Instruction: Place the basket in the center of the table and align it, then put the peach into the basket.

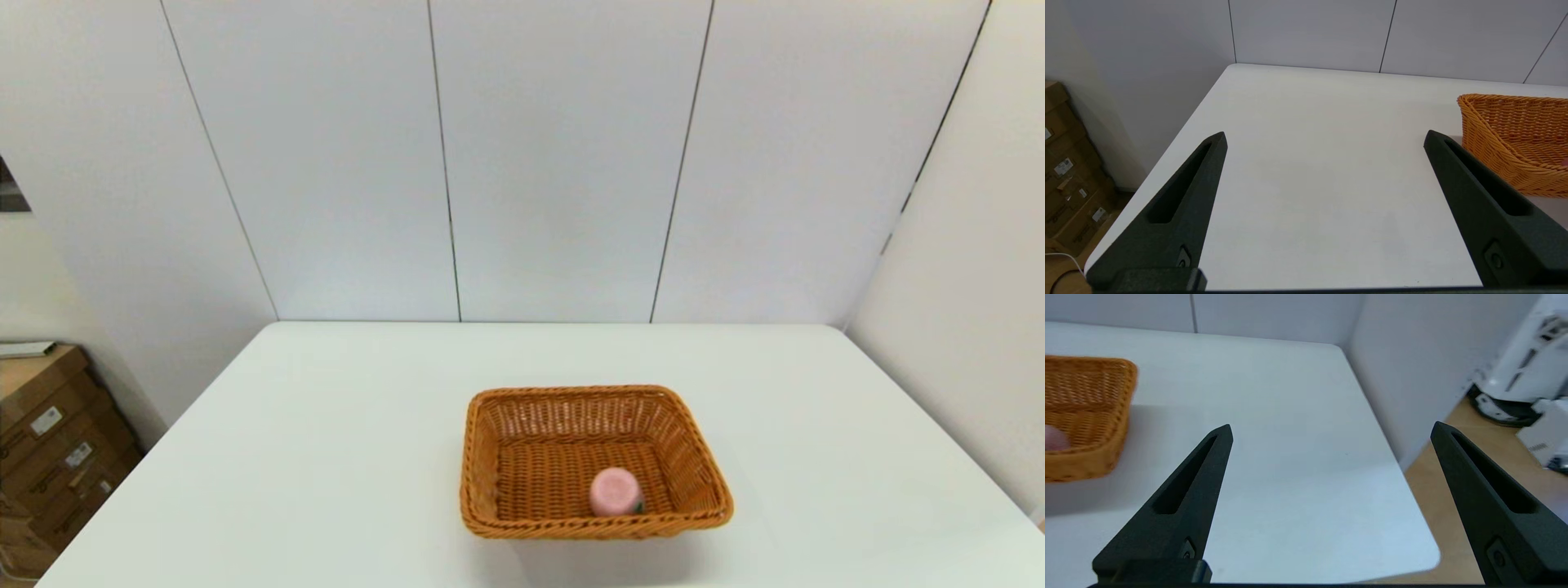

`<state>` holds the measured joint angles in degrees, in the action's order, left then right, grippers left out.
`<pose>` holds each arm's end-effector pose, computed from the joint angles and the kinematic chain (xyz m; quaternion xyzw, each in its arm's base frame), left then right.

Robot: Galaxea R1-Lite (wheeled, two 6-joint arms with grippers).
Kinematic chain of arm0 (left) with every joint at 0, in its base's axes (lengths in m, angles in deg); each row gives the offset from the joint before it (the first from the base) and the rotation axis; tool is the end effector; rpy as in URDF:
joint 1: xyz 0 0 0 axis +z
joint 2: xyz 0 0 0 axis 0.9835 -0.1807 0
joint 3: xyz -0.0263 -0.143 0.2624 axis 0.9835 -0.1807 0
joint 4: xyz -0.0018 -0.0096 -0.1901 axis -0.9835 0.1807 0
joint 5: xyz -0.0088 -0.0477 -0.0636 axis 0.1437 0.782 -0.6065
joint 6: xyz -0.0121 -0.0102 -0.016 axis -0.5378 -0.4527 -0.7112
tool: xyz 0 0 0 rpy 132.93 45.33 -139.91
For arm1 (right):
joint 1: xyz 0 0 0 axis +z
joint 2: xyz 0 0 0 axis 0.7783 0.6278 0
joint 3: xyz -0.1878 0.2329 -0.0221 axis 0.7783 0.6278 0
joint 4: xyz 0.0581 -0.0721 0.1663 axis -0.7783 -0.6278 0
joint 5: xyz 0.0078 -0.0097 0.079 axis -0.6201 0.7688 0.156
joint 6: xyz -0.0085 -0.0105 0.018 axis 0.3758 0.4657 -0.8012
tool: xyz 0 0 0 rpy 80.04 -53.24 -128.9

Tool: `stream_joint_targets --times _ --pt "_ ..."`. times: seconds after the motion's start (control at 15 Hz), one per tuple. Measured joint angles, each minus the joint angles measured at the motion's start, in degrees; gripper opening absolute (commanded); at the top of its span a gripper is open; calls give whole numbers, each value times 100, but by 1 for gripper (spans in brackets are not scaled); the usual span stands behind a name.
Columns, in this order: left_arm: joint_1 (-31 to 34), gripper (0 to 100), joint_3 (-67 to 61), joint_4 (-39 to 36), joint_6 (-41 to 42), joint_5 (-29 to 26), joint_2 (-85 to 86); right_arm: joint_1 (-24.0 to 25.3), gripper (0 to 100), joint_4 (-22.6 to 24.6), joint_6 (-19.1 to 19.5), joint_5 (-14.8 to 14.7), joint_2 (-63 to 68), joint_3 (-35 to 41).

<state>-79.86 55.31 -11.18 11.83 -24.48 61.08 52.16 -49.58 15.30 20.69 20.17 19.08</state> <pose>-0.0229 0.0010 0.0758 -0.0424 -0.0027 0.0157 0.9990 -0.0107 -0.0061 0.1388 -0.0971 0.0779 -0.1156 0.9855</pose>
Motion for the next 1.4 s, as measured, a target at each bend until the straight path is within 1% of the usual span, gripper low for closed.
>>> stream_joint_targets --times 0.07,0.27,0.33,0.4,0.53,0.6,0.73,0.8,0.93,1.07,1.2,1.4 --pt "0 100 0 0 -2 -2 0 -94 100 -4 79 157 -138 82" --pt "0 100 0 -5 -11 0 0 -138 100 39 -52 354 -572 516" --pt "0 100 0 0 -10 0 0 -134 100 63 -98 491 -753 694" --pt "0 100 0 -9 -11 -2 0 -121 100 116 -174 692 -940 848" --pt "0 100 0 -2 -10 0 0 -110 100 160 -447 1097 -1282 992" --pt "0 100 0 0 -11 0 0 -110 100 165 -560 1235 -1398 1042" --pt "0 100 0 -5 -7 0 0 -105 100 206 -627 1456 -1520 1202" --pt "0 100 0 -11 -7 -2 0 -105 100 358 -664 1529 -1558 1273" --pt "0 100 0 -2 -5 0 0 -105 100 624 -802 1521 -1591 1373" --pt "0 100 0 -9 -5 0 0 -105 100 635 -896 1495 -1596 1401" --pt "2 100 0 -5 -2 -5 0 -105 100 635 -1074 1434 -1601 1410" --pt "0 100 0 -5 1 0 0 -105 100 638 -1104 1418 -1601 1412"
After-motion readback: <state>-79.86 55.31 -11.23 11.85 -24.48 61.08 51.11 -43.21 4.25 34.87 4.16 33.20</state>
